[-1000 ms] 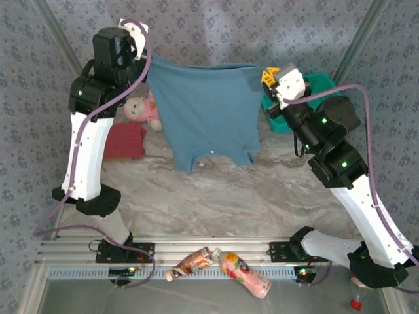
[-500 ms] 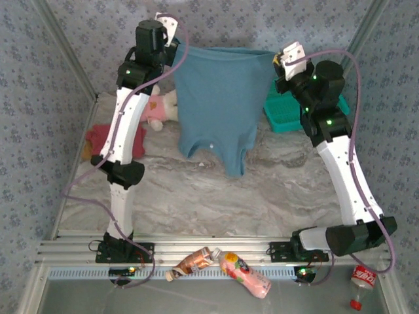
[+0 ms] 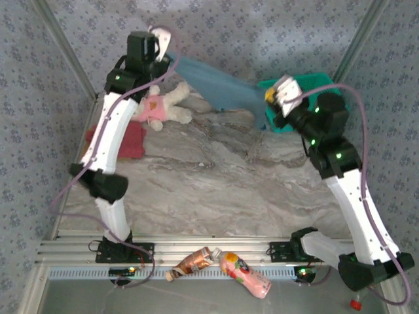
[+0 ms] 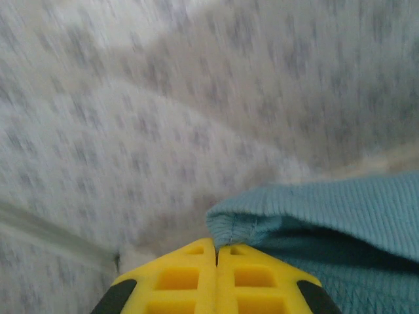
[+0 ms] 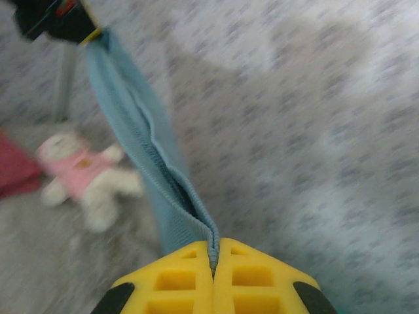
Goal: Fold and stack the tank tops
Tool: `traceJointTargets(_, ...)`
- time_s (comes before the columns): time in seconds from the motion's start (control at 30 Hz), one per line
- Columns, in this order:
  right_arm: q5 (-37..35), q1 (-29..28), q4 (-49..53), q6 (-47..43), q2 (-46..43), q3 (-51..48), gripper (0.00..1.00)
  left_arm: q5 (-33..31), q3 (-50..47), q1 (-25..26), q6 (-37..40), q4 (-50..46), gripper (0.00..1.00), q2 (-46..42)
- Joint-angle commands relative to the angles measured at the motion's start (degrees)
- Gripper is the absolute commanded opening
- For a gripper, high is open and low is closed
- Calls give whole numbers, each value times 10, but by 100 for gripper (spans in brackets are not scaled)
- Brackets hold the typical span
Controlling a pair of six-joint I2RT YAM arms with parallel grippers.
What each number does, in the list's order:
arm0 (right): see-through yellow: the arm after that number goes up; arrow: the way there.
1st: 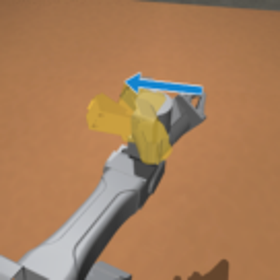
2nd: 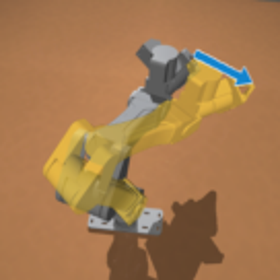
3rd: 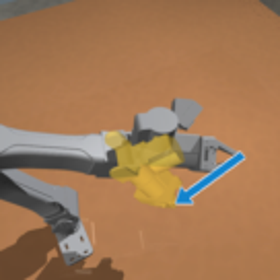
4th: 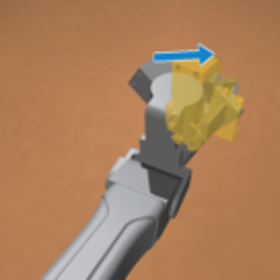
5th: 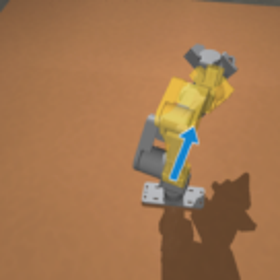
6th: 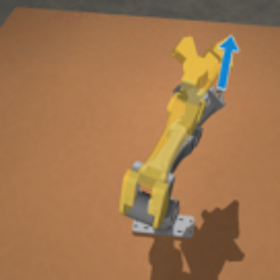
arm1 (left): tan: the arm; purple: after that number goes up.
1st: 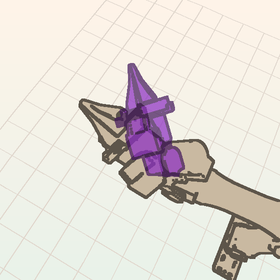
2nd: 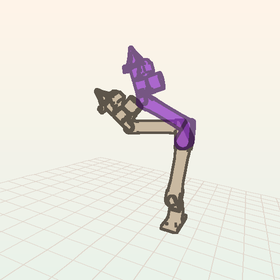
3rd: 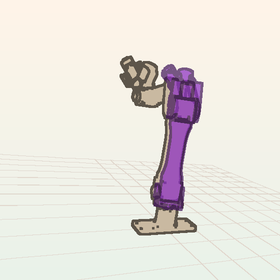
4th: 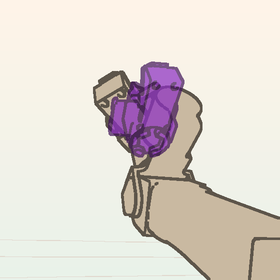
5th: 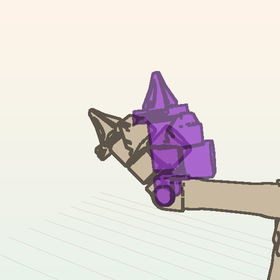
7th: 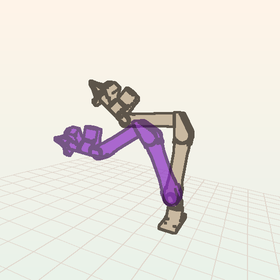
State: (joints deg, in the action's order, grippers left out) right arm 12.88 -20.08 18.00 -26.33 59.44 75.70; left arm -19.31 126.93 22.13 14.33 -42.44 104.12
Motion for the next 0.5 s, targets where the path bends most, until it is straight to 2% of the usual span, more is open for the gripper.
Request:
traceJointTargets(0.0,-45,-84,91,-26,-41,-107,0,17,-284,-7,-45,74,0,-150)
traceJointTargets(0.1,-101,-193,99,10,-68,-219,0,9,-451,-13,-95,52,0,-220)
traceJointTargets(0.23,-178,-337,45,90,-66,-350,0,9,-627,-26,-159,48,0,-274)
traceJointTargets(0.37,-219,-450,-34,142,-8,-414,0,-25,-700,-34,-243,-15,0,-273)
traceJointTargets(0.4,-229,-467,-43,162,14,-411,0,-28,-707,-39,-267,-31,0,-270)
traceJointTargets(0.47,-200,-473,-61,171,56,-398,0,-29,-710,-43,-305,-69,0,-264)
